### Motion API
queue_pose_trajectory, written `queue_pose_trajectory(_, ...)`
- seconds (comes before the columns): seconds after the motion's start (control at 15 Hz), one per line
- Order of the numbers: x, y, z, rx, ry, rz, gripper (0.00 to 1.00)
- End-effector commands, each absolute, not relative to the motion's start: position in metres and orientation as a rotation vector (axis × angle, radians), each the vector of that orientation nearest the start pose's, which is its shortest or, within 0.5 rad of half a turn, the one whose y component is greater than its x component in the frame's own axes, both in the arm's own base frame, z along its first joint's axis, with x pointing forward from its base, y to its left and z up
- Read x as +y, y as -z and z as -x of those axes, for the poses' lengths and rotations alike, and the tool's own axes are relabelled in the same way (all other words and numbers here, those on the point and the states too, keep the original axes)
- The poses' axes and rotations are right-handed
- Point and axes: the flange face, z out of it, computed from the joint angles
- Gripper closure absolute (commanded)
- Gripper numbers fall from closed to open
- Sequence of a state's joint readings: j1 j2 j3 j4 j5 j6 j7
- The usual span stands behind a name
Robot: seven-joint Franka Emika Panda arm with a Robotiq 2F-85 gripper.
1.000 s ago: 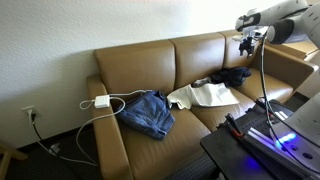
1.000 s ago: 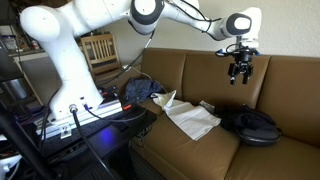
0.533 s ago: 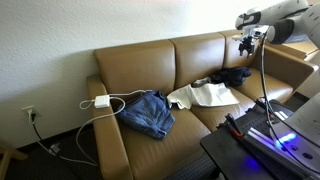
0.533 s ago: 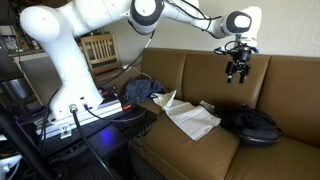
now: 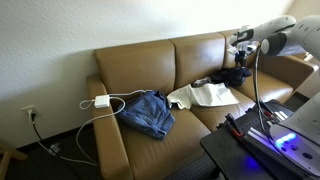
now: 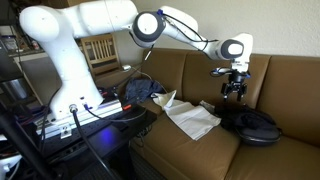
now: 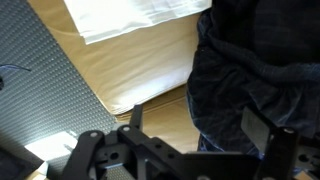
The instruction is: Pick the black cloth and put it on the left of the couch
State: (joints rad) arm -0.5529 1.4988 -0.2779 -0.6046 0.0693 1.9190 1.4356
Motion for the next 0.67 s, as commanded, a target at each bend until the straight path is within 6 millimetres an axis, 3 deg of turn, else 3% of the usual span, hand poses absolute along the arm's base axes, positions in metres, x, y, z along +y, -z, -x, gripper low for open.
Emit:
queue_pose_trajectory(0.0,-0.485,-0.012,-0.594,3.002,0.136,1.522,0.00)
queue_pose_trajectory(0.27,-0.487,0.008,-0.587,3.078,0.357,1.274,0.00)
queue_pose_trajectory(0.6,-0.498,0.026,-0.563,3.211,0.583,0.994,0.00)
